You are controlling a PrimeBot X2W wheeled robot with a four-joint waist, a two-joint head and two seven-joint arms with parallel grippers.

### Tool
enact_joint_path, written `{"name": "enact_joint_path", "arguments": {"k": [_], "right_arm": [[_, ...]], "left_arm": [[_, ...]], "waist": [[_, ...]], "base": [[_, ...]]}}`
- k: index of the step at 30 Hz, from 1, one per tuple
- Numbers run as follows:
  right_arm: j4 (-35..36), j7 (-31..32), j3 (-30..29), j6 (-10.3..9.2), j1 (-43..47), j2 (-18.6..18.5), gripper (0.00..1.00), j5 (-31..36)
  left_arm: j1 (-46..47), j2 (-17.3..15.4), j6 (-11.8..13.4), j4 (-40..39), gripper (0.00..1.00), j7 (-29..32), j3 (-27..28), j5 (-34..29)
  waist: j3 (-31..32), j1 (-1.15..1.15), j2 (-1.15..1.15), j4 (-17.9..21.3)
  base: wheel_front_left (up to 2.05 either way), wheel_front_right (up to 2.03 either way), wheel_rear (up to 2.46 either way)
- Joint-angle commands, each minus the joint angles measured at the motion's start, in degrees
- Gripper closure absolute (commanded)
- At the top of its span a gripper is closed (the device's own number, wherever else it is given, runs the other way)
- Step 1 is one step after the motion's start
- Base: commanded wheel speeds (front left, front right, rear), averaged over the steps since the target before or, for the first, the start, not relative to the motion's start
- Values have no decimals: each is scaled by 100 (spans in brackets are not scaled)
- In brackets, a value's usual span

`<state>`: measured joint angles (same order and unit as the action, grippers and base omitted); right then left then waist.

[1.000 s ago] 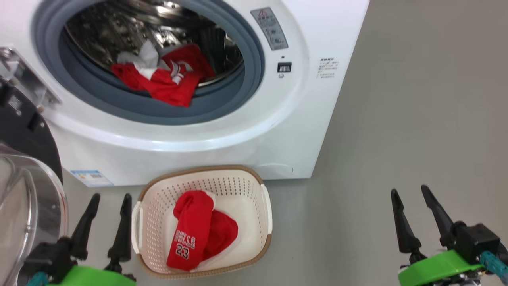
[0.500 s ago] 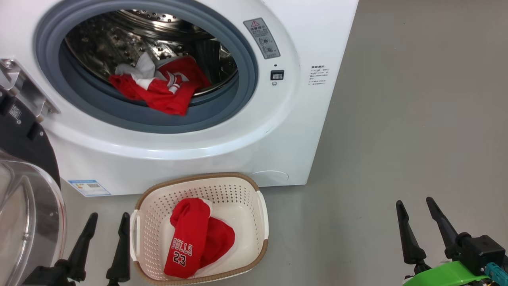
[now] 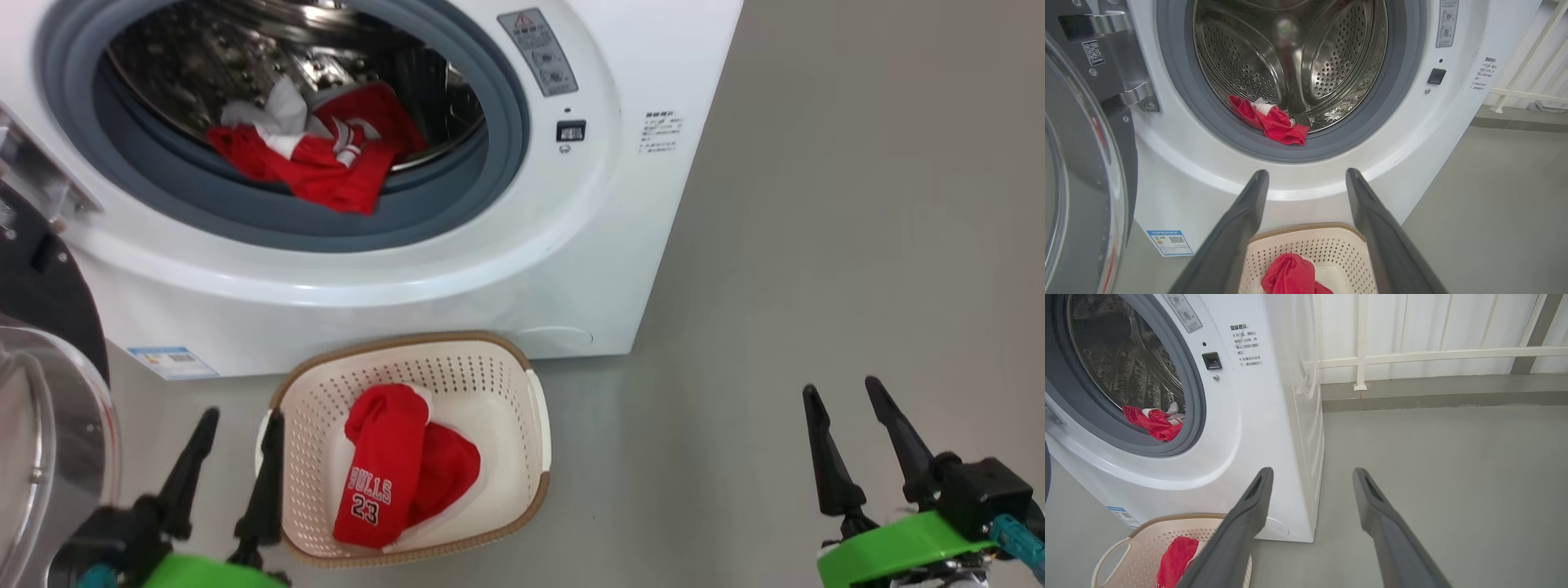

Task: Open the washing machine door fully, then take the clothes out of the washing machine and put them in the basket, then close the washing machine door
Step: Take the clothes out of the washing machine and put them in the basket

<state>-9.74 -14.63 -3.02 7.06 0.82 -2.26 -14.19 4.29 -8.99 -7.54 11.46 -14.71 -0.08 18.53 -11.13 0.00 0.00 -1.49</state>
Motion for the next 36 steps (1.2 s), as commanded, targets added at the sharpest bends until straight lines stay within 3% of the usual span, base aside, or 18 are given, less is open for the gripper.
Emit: {"name": "enact_joint_path", "arguments": {"k": [1,10,19,29,36], "right_arm": [[153,-37,143,43,-200,-62,0,-66],[227,-37,244,43,-660,-62,0,-194],[340,-37,334,43,-1100,-62,0,-330],[417,-37,460,43,-1391,-62,0,-412],[470,-37,675,43,-1507,-62,0,-444]], "left_arm": [[337,-179,5,-60,0,-29,124,-38],[1900,-498,5,601,0,-29,-464,-139],[3923,-872,5,1855,0,-29,-831,-751],[5660,-1057,57,3266,0,-29,-1192,-1420],[6534,-1356,159,4237,0,-29,-1436,-1814]], "waist": [[-209,0,0,28],[-1051,0,0,202],[-1878,0,0,414],[-2330,0,0,625],[-2550,0,0,859]], "base": [[0,0,0],[0,0,0],[0,0,0],[0,0,0],[0,0,0]]}}
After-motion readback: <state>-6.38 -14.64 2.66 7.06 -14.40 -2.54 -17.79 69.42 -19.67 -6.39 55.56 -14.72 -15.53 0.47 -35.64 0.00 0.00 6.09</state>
